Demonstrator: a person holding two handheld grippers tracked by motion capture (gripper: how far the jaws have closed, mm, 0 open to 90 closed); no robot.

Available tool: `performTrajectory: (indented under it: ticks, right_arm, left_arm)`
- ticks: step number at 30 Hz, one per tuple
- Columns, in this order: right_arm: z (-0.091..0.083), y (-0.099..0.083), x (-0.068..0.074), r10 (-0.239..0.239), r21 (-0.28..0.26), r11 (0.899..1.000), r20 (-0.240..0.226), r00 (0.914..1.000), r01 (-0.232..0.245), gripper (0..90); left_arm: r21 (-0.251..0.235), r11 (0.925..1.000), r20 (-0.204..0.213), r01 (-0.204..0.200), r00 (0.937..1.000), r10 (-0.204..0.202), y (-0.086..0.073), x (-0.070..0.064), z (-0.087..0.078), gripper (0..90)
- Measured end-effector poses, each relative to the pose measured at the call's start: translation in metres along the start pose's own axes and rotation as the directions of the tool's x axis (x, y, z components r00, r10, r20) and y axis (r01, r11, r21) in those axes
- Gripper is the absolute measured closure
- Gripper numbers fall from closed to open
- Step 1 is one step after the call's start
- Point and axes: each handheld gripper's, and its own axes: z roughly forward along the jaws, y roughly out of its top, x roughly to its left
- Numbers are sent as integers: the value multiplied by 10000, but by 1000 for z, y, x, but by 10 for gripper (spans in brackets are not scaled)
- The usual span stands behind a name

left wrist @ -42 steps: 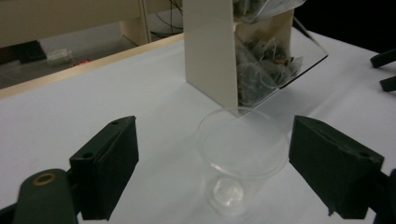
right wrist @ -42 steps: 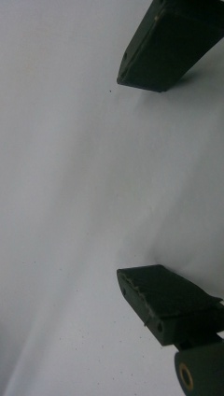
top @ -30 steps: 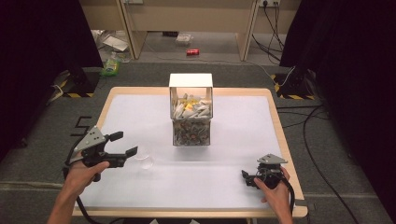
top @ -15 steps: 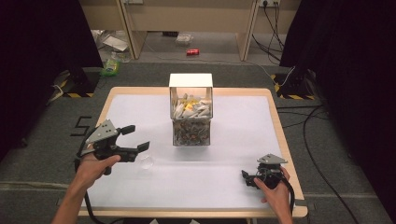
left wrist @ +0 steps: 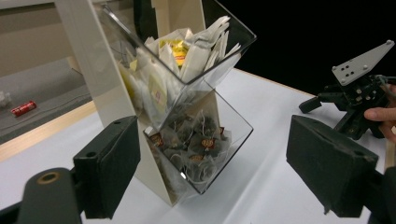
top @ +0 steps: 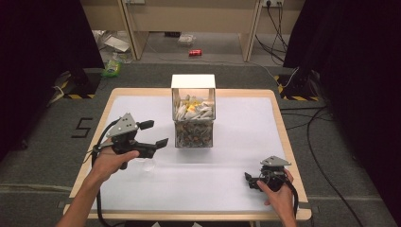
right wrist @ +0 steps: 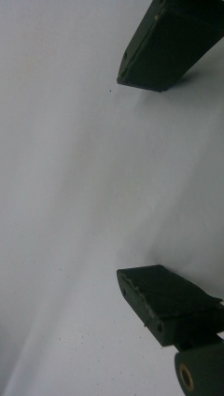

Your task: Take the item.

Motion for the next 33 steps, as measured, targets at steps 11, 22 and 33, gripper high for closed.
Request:
performTrajectory:
  ticks: [11, 22, 33]
  right_arm:
    - [0, 0, 0, 8, 0, 10000, 1, 10000, -8, 77]
    - [0, 0, 0, 4, 13, 10000, 2, 10000, -4, 77]
    - [0, 0, 0, 3, 16, 10000, 6, 10000, -3, 77]
  left_arm:
    - [-42, 9992, 80, -404, 9992, 404, 25, -5, 22, 192]
    - [-174, 9968, -38, -786, 9969, 785, 50, -7, 43, 216]
    - [80, 9965, -110, -830, 9965, 831, 62, -8, 73, 311]
